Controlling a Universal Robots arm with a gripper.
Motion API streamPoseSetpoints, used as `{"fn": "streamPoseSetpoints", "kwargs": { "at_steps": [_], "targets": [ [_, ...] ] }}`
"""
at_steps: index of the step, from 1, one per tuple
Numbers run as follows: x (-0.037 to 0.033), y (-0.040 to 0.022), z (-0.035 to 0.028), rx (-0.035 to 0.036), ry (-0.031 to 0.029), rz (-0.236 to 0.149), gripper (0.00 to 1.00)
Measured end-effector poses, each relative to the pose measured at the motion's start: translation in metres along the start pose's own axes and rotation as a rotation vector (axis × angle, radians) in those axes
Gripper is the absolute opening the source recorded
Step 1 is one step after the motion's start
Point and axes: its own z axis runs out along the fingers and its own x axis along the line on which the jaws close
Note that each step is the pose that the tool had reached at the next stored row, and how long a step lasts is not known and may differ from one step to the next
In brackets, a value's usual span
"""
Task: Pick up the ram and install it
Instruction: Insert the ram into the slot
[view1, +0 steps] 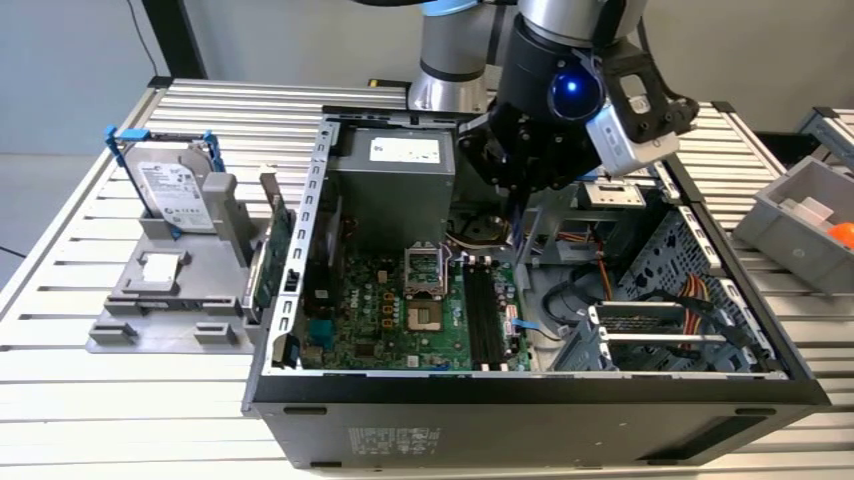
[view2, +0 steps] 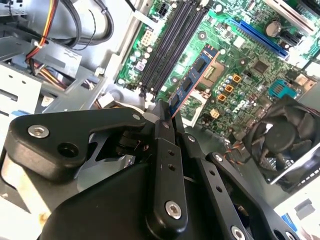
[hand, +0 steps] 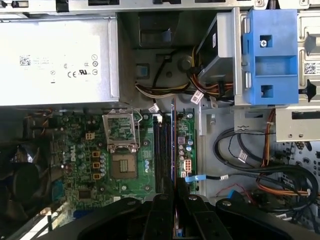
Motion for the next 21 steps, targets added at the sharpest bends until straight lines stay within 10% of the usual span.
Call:
{"fn": "streamPoseSetpoints", "kwargs": {
  "at_steps": [21],
  "targets": [
    [-0.0005,-0.0004,0.0089,0.0022,0.0012,0.004,0.0]
  ]
}}
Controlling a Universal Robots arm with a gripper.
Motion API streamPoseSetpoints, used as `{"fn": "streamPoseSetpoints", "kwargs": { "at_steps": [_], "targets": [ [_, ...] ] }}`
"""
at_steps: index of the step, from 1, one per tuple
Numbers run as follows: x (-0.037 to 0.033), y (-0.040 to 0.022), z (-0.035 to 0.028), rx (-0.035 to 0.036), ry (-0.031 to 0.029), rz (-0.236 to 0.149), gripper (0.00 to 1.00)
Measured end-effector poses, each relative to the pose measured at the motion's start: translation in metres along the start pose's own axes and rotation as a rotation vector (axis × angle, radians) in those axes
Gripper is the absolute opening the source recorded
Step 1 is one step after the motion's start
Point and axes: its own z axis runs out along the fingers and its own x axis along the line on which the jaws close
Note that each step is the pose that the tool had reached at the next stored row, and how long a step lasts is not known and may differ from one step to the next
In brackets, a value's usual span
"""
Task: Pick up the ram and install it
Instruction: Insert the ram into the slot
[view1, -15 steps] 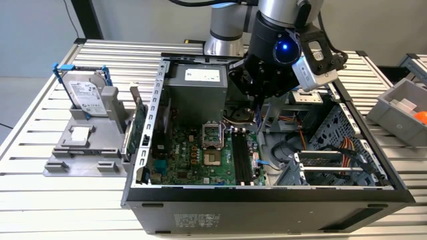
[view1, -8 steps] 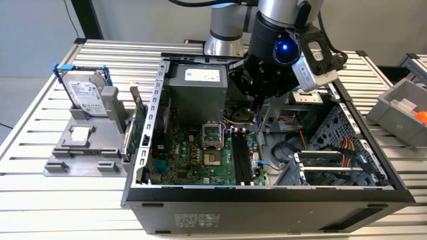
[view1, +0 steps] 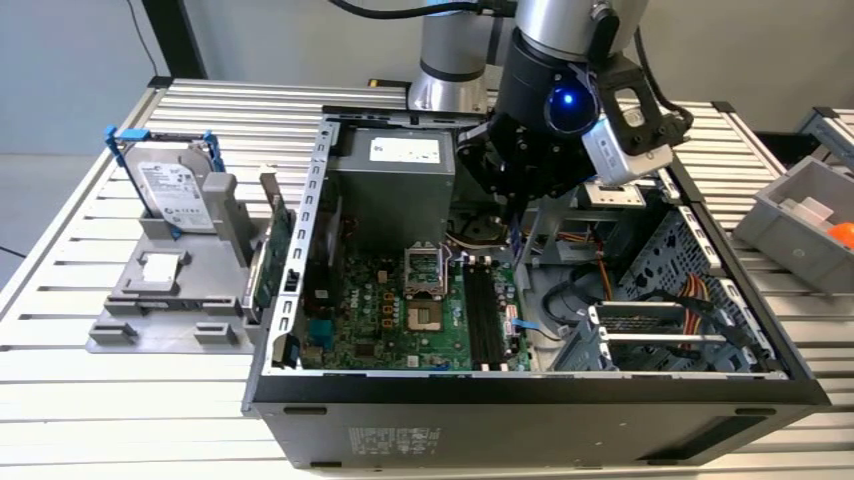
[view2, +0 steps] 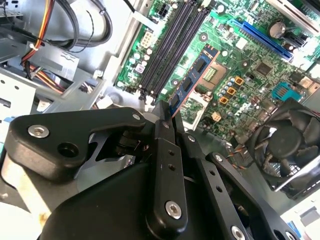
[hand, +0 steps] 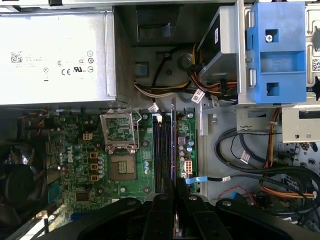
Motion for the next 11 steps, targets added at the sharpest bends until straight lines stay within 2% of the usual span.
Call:
{"fn": "streamPoseSetpoints", "kwargs": {
  "at_steps": [11],
  "targets": [
    [-0.0008,-0.0006,0.0191,0.0016,-0.0002,0.004,0.0]
  ]
}}
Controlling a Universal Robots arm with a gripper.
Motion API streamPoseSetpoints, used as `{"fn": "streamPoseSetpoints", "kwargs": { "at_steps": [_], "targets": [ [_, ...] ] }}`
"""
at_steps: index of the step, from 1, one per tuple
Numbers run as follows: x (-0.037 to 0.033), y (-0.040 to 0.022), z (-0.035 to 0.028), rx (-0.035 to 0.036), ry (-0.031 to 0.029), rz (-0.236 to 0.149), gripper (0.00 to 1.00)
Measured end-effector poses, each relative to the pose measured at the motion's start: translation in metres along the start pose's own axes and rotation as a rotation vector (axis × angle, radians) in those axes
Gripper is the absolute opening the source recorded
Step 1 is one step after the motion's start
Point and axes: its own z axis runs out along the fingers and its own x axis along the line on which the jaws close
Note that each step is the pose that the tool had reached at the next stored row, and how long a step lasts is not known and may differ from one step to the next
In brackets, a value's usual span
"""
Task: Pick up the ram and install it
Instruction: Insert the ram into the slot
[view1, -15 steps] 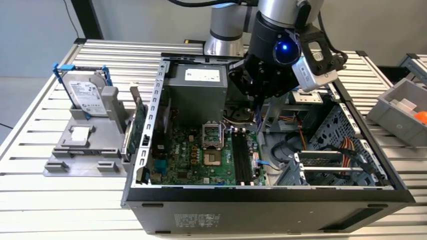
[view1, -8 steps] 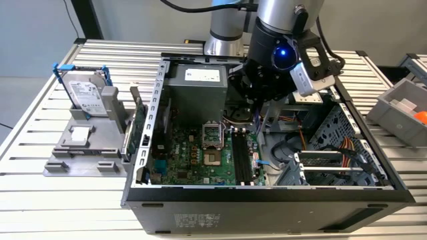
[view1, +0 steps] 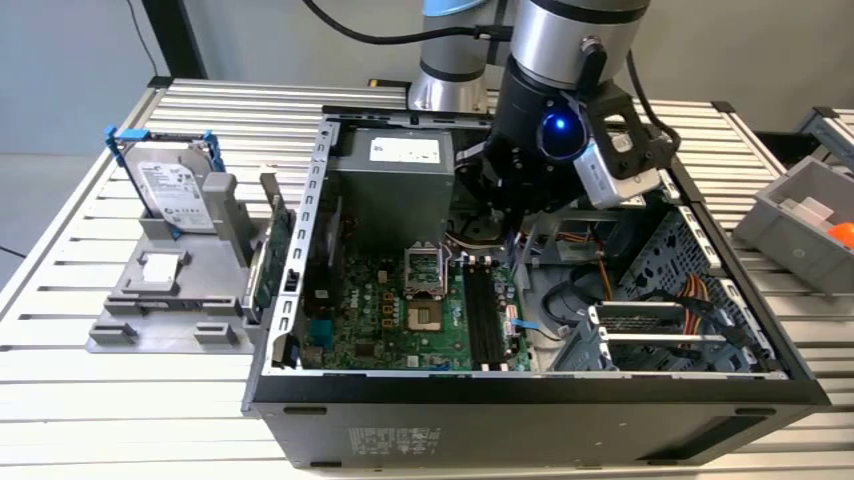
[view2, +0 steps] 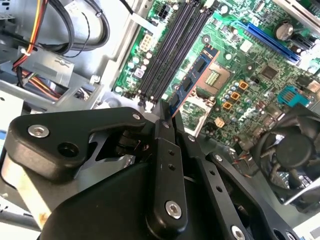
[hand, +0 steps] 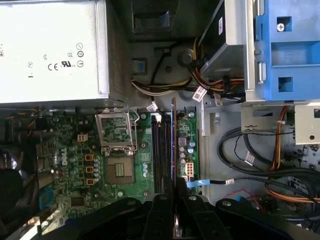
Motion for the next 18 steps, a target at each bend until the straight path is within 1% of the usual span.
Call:
{"fn": "streamPoseSetpoints", "kwargs": {
  "at_steps": [1,2,3,6,8,10,14,18],
  "targets": [
    [0.0,0.0,0.0017,0.0003,0.0,0.0,0.0],
    [0.0,-0.0001,0.0033,0.0021,-0.0002,0.0,0.0],
    [-0.0001,-0.0001,0.0035,0.0038,-0.0002,0.0,0.0],
    [0.0,-0.0001,0.0035,0.0039,-0.0003,0.0,0.0],
    [0.0,-0.0013,0.004,0.0035,-0.0003,0.0,0.0],
    [-0.0001,-0.0017,0.0063,0.0036,-0.0003,0.0,0.0],
    [-0.0001,-0.0021,0.013,0.0045,0.0,0.0,0.0],
    [-0.001,-0.004,0.0158,0.0053,0.0002,0.0,0.0]
  ]
}}
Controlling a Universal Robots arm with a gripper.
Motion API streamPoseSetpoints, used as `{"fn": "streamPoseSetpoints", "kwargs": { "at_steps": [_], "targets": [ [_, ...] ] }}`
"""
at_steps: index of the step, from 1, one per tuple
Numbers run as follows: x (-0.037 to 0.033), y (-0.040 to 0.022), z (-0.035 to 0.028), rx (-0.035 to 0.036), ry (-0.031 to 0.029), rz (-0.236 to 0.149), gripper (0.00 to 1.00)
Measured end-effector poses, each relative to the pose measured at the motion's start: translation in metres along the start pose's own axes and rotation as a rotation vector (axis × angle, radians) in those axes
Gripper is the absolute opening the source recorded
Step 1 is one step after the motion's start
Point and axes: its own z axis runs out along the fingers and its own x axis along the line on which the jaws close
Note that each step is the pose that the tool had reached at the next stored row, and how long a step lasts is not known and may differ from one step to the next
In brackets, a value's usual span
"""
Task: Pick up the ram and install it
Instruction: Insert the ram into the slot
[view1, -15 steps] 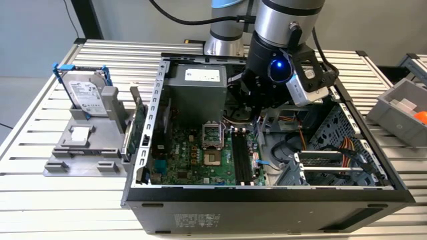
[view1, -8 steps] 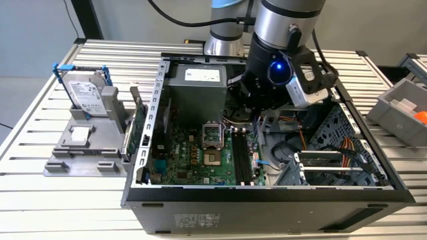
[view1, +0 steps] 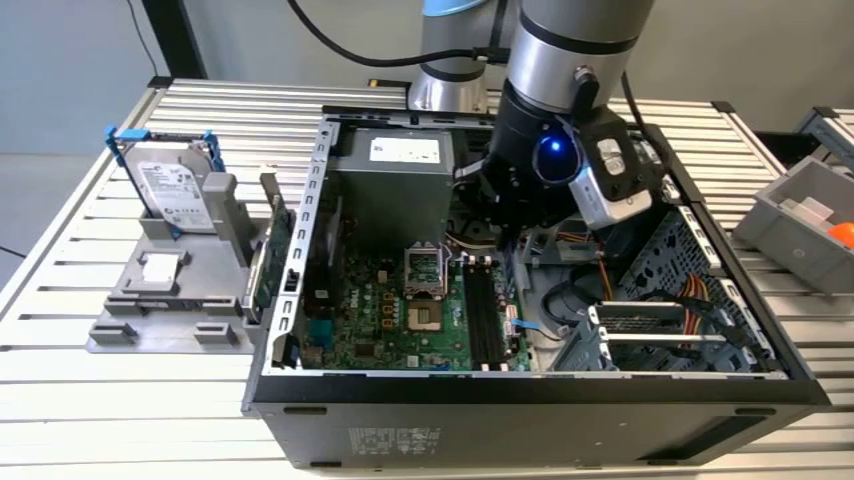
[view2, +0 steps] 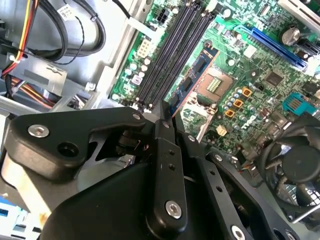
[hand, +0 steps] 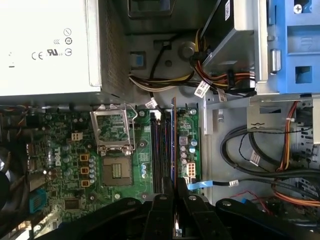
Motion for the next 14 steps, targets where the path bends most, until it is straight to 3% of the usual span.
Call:
{"fn": "streamPoseSetpoints", "kwargs": {
  "at_steps": [4,14],
  "targets": [
    [-0.0013,-0.002,0.0032,0.0006,0.0009,0.0,0.0],
    [-0.0038,-0.0042,0.019,0.0011,0.0013,0.0,0.0]
  ]
}}
